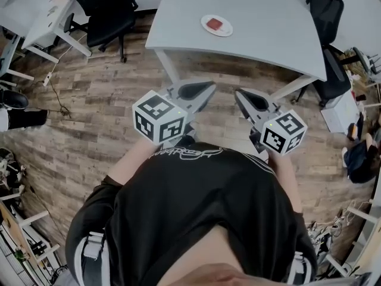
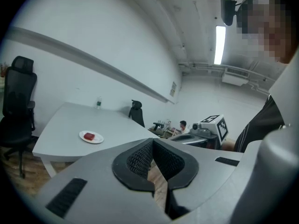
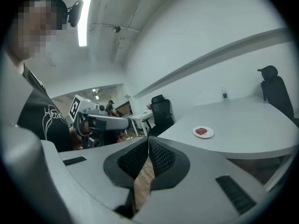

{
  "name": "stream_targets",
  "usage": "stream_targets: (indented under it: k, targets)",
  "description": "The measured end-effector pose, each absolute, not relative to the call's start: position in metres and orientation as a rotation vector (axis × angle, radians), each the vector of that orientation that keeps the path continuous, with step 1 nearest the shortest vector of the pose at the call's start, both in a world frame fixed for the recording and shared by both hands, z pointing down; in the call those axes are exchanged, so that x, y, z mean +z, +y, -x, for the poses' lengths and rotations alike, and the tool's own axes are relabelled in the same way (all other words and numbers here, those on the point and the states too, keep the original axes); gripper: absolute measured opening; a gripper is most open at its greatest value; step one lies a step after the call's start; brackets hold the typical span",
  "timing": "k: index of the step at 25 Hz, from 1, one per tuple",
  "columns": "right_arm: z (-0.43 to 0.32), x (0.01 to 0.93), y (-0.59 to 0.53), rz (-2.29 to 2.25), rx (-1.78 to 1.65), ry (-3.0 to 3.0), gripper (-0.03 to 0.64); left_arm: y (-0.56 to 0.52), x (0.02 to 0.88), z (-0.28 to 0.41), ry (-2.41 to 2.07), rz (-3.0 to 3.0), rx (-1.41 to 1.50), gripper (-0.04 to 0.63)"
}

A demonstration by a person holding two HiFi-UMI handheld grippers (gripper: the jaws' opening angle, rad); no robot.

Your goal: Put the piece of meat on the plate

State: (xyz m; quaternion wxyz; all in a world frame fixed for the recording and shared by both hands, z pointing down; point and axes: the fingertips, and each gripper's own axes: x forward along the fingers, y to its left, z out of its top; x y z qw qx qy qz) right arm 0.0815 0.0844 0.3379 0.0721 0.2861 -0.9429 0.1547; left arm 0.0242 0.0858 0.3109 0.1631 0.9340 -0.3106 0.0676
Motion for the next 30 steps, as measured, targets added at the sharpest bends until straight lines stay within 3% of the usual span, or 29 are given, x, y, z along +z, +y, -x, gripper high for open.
stream_targets:
  k: [30]
  targets:
    - [-0.120, 0.319, 0.149, -0.887, 0.364, -2.874, 0.009, 0.161, 0.302, -0.062, -0.902, -2.718, 0.235, 0.008]
